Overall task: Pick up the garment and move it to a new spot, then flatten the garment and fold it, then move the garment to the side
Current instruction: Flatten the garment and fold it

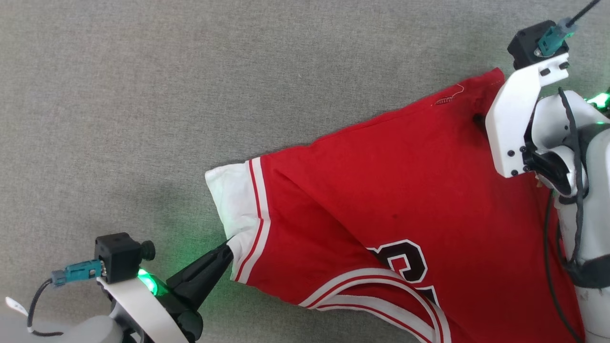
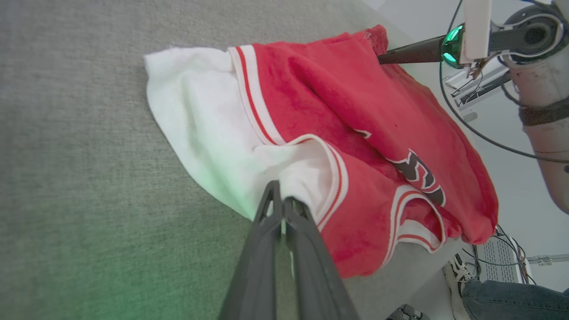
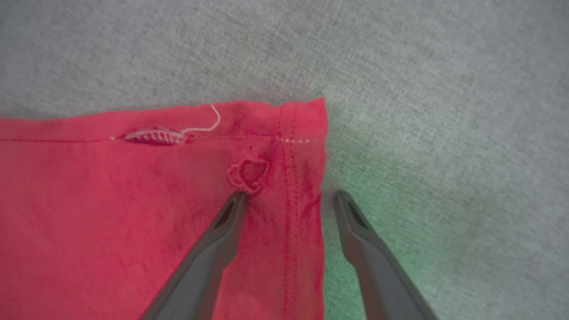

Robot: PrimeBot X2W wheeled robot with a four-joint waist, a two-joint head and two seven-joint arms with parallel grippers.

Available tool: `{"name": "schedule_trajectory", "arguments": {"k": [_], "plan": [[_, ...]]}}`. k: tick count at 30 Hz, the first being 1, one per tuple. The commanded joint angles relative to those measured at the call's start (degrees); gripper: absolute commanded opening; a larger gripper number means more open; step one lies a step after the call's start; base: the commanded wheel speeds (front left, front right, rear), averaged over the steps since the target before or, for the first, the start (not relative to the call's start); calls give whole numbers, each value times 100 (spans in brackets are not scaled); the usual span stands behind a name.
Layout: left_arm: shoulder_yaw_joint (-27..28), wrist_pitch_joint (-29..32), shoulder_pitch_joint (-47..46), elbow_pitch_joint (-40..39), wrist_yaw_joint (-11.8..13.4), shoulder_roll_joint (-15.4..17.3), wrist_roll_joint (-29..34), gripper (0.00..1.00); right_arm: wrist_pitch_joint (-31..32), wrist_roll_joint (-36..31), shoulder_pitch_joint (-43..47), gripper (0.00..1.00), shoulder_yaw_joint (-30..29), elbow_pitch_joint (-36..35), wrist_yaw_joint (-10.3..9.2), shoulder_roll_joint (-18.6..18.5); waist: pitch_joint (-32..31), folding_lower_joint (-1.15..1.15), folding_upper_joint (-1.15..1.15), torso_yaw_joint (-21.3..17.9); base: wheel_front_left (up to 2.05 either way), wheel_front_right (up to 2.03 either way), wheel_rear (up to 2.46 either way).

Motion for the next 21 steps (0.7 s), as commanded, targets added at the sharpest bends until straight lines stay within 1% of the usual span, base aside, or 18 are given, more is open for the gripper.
{"name": "schedule_trajectory", "arguments": {"k": [1,2,3,6,7,9,13,17,21], "plan": [[-34,-4,-109,25,17,-33,-30,0,62,-35,131,75,86,289,-3,14,4,0,0,17,0,0,0],[-76,-4,-158,48,17,-35,-44,0,77,-29,138,27,95,373,-3,21,-7,0,0,20,0,0,0],[-110,-4,-208,72,17,-22,-47,0,62,-20,133,0,71,445,-3,46,-22,0,0,16,0,0,0],[-161,-4,-416,178,17,52,-55,0,-237,-39,-19,0,-91,487,-4,86,-80,0,0,-24,0,0,0],[-119,-4,-519,234,17,97,27,0,-384,-97,-114,0,-197,504,-5,102,-100,0,0,-50,0,0,0],[31,-5,-722,341,17,117,191,0,-662,-189,-313,0,-434,528,-10,183,-134,0,0,-131,0,0,0],[460,-5,-1193,601,17,171,341,0,-1170,-460,-802,0,-1017,617,-9,471,-157,0,0,-320,0,0,0],[897,-7,-1961,815,17,203,50,0,-1658,-793,-1472,0,-1567,671,-9,706,-62,0,0,-551,0,0,0],[1084,-7,-3048,1105,18,472,-540,0,-2121,-1129,-2319,0,-1999,750,-9,955,136,0,0,-815,0,0,0]]}}
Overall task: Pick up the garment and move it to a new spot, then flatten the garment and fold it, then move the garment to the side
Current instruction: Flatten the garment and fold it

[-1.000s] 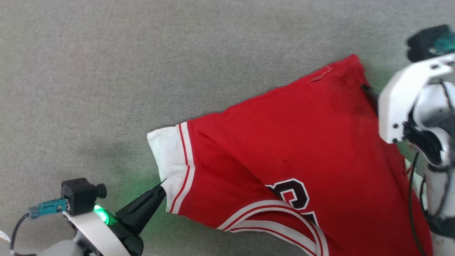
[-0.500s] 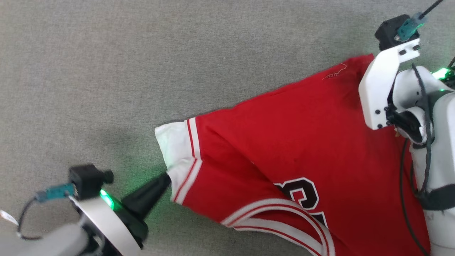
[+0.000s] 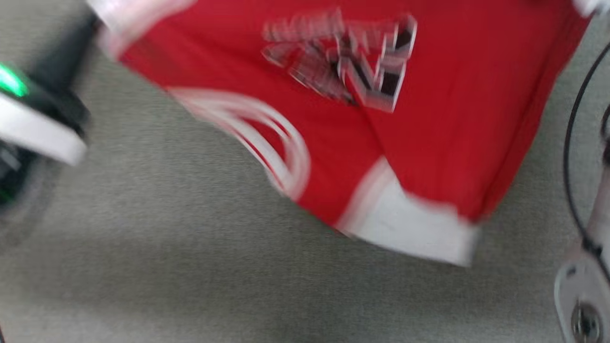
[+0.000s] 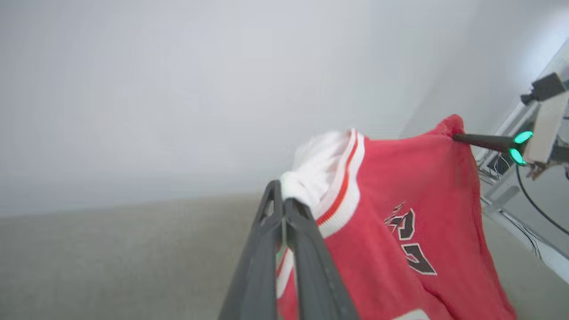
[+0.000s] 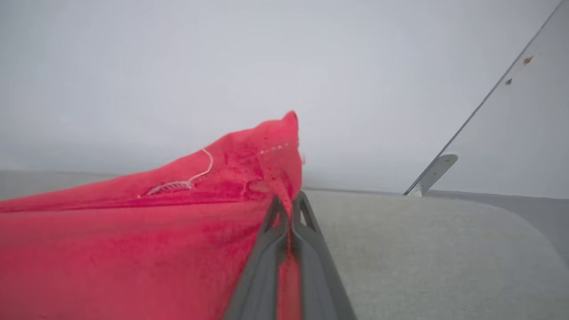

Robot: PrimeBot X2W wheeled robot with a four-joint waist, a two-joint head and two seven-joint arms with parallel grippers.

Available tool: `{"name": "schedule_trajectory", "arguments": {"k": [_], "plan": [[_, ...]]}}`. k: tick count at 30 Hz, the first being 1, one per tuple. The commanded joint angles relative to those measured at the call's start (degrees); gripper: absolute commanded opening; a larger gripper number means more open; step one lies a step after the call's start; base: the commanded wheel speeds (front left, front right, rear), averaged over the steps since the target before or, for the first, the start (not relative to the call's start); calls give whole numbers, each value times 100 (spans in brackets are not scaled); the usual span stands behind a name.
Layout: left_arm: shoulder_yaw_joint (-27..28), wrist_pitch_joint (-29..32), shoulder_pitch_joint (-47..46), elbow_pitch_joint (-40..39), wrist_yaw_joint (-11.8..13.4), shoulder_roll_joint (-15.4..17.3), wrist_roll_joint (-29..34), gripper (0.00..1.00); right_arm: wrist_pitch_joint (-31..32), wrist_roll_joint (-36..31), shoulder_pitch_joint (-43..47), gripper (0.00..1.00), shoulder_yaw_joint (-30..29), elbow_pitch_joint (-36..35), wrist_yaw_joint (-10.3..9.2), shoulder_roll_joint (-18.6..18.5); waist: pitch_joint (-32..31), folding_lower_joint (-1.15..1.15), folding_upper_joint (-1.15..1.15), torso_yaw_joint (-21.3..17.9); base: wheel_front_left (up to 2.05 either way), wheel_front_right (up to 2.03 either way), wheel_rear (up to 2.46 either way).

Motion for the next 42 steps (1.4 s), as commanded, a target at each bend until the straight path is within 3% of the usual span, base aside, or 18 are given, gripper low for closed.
{"name": "schedule_trajectory", "arguments": {"k": [1,5,12,17,22,27,30,34,42], "plan": [[63,24,-458,170,19,127,-219,0,-188,-131,-317,0,-136,53,-16,61,191,0,0,-204,0,0,0],[279,270,-1788,810,21,297,-748,0,-758,-411,-1143,0,-479,241,-25,133,413,0,0,-448,0,0,0],[487,241,-3555,1445,38,365,-706,0,-1757,-371,-2061,0,-800,703,-35,117,540,0,0,-691,0,0,0],[81,360,-3878,1207,33,366,-874,0,-2217,-344,-2075,0,-842,1045,-30,142,498,0,0,-716,0,0,0],[-374,127,-2855,747,22,469,-1328,0,-2376,-274,-1289,0,-704,1334,-28,157,345,0,0,-683,0,0,0],[-249,-23,-1136,9,19,374,-1719,0,-2284,118,152,0,-267,1062,-22,173,136,0,0,-612,0,0,0],[426,-20,491,-473,18,-62,-1607,0,-2027,473,1546,0,22,368,-22,179,-49,0,0,-518,0,0,0],[807,-21,1926,-999,17,-416,-1368,0,-1656,848,2911,0,156,-583,-21,182,-241,0,0,-451,0,0,0],[1013,-18,3802,-1898,17,-435,-1127,0,-747,1366,5120,0,73,-2346,-21,189,-618,0,0,-375,0,0,0]]}}
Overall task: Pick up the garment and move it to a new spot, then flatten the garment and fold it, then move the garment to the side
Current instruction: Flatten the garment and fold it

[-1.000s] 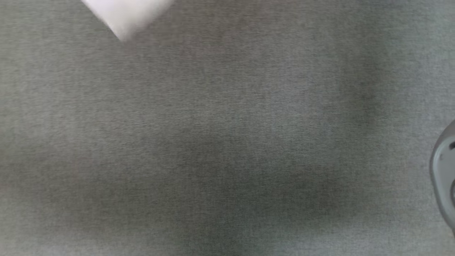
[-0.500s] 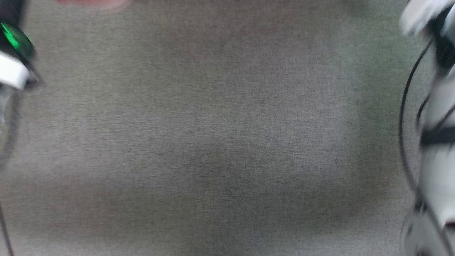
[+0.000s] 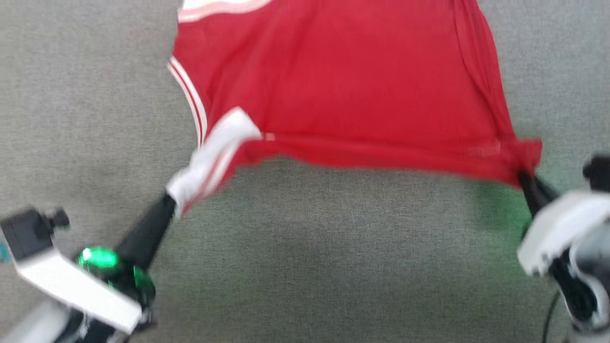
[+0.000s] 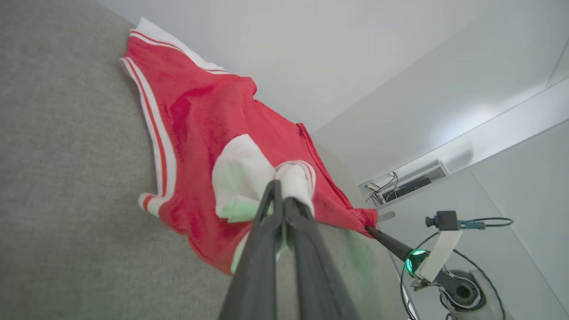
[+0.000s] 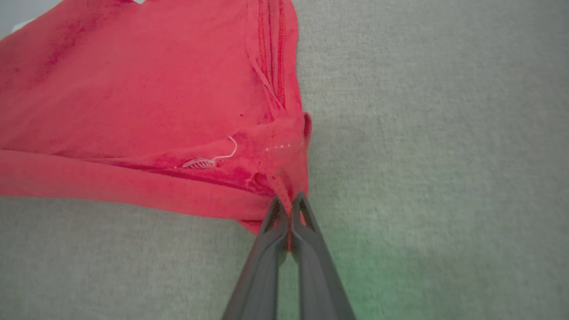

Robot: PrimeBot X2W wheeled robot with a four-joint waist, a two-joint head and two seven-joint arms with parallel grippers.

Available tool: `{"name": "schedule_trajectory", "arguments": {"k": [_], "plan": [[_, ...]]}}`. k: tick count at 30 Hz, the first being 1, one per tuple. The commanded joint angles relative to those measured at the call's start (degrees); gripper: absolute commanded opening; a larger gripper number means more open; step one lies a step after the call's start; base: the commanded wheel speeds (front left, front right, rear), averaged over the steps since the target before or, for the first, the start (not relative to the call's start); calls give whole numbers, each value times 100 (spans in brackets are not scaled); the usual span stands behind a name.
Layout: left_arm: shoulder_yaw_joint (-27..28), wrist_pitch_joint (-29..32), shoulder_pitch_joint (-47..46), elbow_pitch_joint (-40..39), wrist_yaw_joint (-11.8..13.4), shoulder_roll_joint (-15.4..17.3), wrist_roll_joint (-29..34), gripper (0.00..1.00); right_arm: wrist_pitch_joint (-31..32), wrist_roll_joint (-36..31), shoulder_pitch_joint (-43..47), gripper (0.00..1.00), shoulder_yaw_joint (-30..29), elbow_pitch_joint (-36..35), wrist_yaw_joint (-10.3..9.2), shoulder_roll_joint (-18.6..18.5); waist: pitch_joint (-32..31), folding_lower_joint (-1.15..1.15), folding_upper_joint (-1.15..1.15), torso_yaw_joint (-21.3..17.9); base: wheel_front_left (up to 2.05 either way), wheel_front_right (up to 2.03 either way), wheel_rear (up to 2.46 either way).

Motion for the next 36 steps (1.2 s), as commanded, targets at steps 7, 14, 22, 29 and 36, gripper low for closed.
{"name": "schedule_trajectory", "arguments": {"k": [7,14,22,29,36], "plan": [[219,-28,1261,-508,15,262,494,0,496,431,1578,0,-266,-1237,-27,-5,-171,0,0,116,0,0,0],[380,-29,1667,-895,15,403,690,0,384,718,2041,0,-426,-1689,-26,-4,-123,0,0,117,0,0,0],[116,-11,369,-993,15,702,420,0,284,810,827,0,-214,-1221,-18,-4,60,0,0,64,0,0,0],[-250,173,-1133,-517,15,913,47,0,293,564,-449,0,-145,-380,-18,-4,392,0,0,0,0,0,0],[-812,278,-1913,217,15,909,103,0,-108,459,-845,0,-281,247,-18,-3,771,0,0,11,0,0,0]]}}
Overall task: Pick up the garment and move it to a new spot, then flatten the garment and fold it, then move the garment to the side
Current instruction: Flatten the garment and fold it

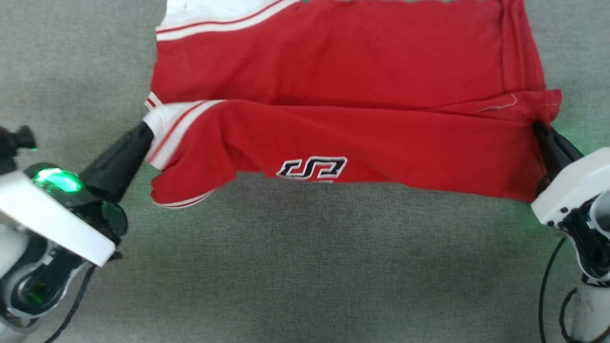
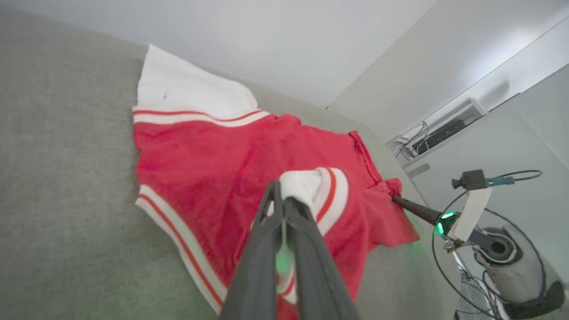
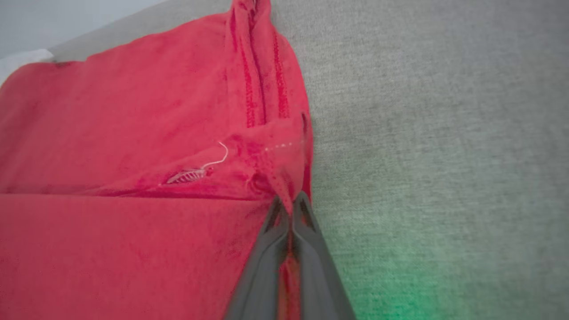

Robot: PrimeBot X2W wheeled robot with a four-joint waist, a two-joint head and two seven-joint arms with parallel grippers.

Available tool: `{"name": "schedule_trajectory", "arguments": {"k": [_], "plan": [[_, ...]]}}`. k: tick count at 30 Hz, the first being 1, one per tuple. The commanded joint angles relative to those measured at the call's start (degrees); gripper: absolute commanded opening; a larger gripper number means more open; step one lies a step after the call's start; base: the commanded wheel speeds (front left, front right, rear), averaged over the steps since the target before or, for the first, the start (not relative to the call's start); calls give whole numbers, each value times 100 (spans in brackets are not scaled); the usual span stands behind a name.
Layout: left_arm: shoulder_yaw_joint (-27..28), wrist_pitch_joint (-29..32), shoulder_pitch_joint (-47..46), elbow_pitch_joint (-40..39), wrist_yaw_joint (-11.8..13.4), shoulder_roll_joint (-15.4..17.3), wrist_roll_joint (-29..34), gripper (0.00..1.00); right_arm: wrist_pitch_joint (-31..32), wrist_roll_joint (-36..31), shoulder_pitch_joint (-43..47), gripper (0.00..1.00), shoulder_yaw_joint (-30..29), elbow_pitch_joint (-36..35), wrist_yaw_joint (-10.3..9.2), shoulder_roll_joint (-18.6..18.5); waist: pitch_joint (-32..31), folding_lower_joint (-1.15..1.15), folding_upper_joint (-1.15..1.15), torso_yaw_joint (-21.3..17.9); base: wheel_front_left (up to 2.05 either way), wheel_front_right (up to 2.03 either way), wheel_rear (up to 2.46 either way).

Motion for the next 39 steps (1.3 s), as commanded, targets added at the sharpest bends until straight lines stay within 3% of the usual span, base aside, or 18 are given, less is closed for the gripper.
{"name": "schedule_trajectory", "arguments": {"k": [1,9,10,11,12,13,17,25,29,34,39], "plan": [[-159,45,-120,103,15,-11,107,0,-115,-39,-95,0,19,93,-6,-6,116,0,0,-18,0,0,0],[-1322,-87,-634,911,15,55,523,0,-538,-98,-217,0,188,730,-13,-1,226,0,0,-90,0,0,0],[-1449,-119,-707,974,15,50,525,4,-582,-123,-221,0,224,762,-13,1,204,0,0,-95,0,0,0],[-1552,-146,-798,1036,15,55,532,34,-623,-137,-217,13,249,791,-12,3,172,0,0,-99,0,0,0],[-1634,-178,-882,1089,15,82,570,71,-655,-173,-201,55,266,796,-11,5,131,0,0,-100,0,0,0],[-1746,-200,-953,1097,15,114,593,100,-695,-218,-178,100,273,788,-11,5,86,0,0,-101,0,0,0],[-1961,-244,-1207,1101,15,286,702,100,-772,-301,-104,100,273,676,-10,0,-86,0,0,-93,0,0,0],[-2449,-275,-1816,1038,15,1024,1320,100,-684,-332,123,100,211,171,-6,-5,-614,0,0,-90,0,0,0],[-2778,-227,-2025,677,15,1301,1298,100,-595,-281,273,100,207,-27,-6,-5,-773,0,0,-128,0,0,0],[-3073,754,-1901,-114,16,1485,768,100,-599,-198,432,100,237,-154,-6,-4,-785,0,0,-193,0,0,0],[-3135,1534,-1710,174,15,1289,433,100,-704,-90,454,100,357,-77,-6,-5,-675,0,0,-320,0,0,0]]}}
